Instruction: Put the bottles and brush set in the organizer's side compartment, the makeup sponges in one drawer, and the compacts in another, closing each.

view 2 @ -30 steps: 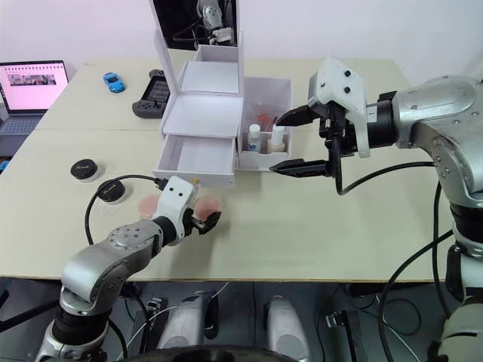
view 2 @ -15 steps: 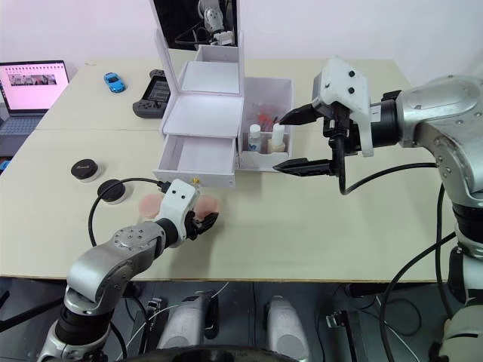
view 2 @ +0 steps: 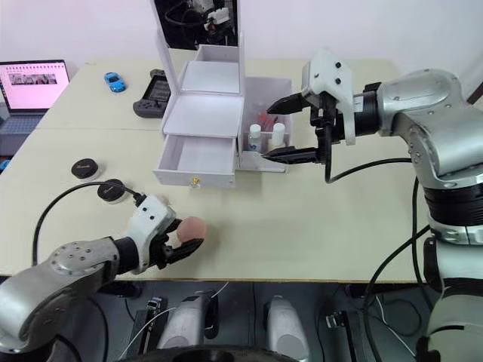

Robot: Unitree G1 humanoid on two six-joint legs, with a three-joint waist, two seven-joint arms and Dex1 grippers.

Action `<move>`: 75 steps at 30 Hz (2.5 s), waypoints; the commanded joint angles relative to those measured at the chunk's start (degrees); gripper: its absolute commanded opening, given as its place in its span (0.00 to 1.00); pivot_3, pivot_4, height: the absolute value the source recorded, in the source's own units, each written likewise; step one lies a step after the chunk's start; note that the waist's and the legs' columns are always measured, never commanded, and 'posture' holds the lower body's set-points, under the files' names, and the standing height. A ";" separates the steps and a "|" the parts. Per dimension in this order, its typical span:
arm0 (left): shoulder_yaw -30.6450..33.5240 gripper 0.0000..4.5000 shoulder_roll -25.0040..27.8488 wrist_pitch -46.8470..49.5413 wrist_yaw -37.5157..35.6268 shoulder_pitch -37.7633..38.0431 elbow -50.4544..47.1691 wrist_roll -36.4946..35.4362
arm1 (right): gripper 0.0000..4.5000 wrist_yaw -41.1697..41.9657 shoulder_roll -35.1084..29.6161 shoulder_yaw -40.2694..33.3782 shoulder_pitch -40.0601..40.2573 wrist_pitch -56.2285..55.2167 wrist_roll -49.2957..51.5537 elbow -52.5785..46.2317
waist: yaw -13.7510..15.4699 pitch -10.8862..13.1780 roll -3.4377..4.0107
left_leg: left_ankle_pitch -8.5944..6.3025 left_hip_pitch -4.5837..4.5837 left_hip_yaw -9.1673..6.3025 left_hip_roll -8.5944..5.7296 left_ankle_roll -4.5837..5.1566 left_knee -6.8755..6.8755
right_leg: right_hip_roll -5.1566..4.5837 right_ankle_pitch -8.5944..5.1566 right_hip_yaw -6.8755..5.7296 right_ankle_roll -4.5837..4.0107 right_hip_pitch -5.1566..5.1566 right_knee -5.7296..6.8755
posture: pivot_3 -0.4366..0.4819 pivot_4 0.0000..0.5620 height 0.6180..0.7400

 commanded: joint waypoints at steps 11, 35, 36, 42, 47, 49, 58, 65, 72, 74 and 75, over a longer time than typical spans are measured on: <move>25.65 0.59 26.46 -10.51 -13.85 -10.68 15.08 -24.84 | 1.00 8.06 -1.89 -2.04 -4.67 4.50 3.06 2.28 | -0.12 0.04 0.03 | 0.00 0.03 0.05 -0.04 0.00 -0.04 | -0.08 -0.01 -0.09 0.00 0.00 -0.03 | 0.48 0.27 0.99; -16.83 0.59 14.90 -21.42 -13.74 -42.10 45.20 5.41 | 1.00 -3.99 -4.86 -8.44 -0.63 11.39 5.06 -6.60 | -0.08 0.06 0.01 | 0.01 -0.07 0.04 0.09 0.01 -0.08 | 0.27 0.10 0.04 0.32 -0.29 0.29 | 0.48 0.27 0.99; -17.38 0.59 14.95 -21.69 -14.04 -41.93 45.20 6.26 | 1.00 -4.29 -5.00 -8.64 -0.43 11.53 5.16 -6.85 | -0.07 0.06 0.01 | 0.01 -0.07 0.04 0.09 0.01 -0.08 | 0.27 0.10 0.04 0.32 -0.29 0.29 | 0.48 0.27 0.99; -16.87 0.82 13.09 -22.01 -14.84 -42.59 46.69 8.41 | 1.00 -5.20 -6.14 -9.89 1.30 12.11 6.00 -8.41 | -0.02 0.06 0.01 | 0.01 -0.06 0.03 0.09 0.01 -0.05 | 0.27 0.10 0.05 0.32 -0.25 0.29 | 0.48 0.27 0.99; -14.54 0.98 13.32 -20.40 -16.00 -43.46 46.25 7.85 | 1.00 -5.26 -6.56 -10.03 1.93 11.77 6.43 -8.43 | -0.03 0.06 0.01 | 0.01 -0.06 0.03 0.09 0.01 -0.03 | 0.27 0.10 0.05 0.32 -0.25 0.30 | 0.48 0.27 0.99; -13.69 0.98 13.76 -19.59 -16.36 -43.63 45.68 7.67 | 1.00 -5.03 -6.52 -9.91 2.05 11.33 6.38 -8.03 | -0.07 0.06 0.01 | 0.01 -0.07 0.02 0.09 0.01 -0.03 | 0.27 0.10 0.05 0.32 -0.25 0.30 | 0.48 0.27 0.99; 0.46 0.98 23.22 -22.46 -18.95 -36.39 49.17 7.78 | 1.00 -6.37 -0.29 -14.52 2.66 0.75 5.04 8.65 | -0.81 0.07 0.01 | 0.01 -0.01 0.04 0.15 0.01 -0.05 | 0.35 0.10 0.10 0.33 -0.25 0.31 | 0.48 0.27 0.99; 17.31 0.98 27.68 -32.31 -28.10 -17.50 52.46 5.83 | 1.00 -1.26 -2.92 -14.58 8.64 -17.38 -3.92 23.48 | 0.08 0.10 0.01 | 0.01 -0.06 0.19 0.21 0.01 -0.09 | 0.33 0.07 0.10 0.31 -0.33 0.30 | 0.48 0.27 0.99; 37.06 0.98 22.69 -45.46 -30.89 5.43 65.97 10.08 | 1.00 -4.07 -0.31 -14.55 15.38 -27.78 -9.93 35.32 | -1.10 0.08 0.03 | 0.01 0.12 0.47 0.22 0.01 -0.21 | 0.15 0.08 0.15 0.30 -0.34 0.31 | 0.48 0.27 0.99; 39.11 0.98 22.04 -48.61 -31.32 8.53 68.37 10.45 | 1.00 -4.90 0.33 -15.13 15.93 -29.17 -10.49 37.40 | -1.55 0.08 0.03 | 0.01 0.12 0.46 0.23 0.01 -0.22 | 0.16 0.08 0.14 0.29 -0.35 0.33 | 0.48 0.27 0.99; 39.77 0.98 21.78 -50.62 -31.27 10.10 69.31 11.17 | 1.00 -5.20 0.10 -14.90 16.42 -30.89 -11.56 38.64 | -1.52 0.08 0.03 | 0.01 0.12 0.46 0.24 0.01 -0.22 | 0.16 0.08 0.14 0.29 -0.35 0.34 | 0.48 0.27 0.99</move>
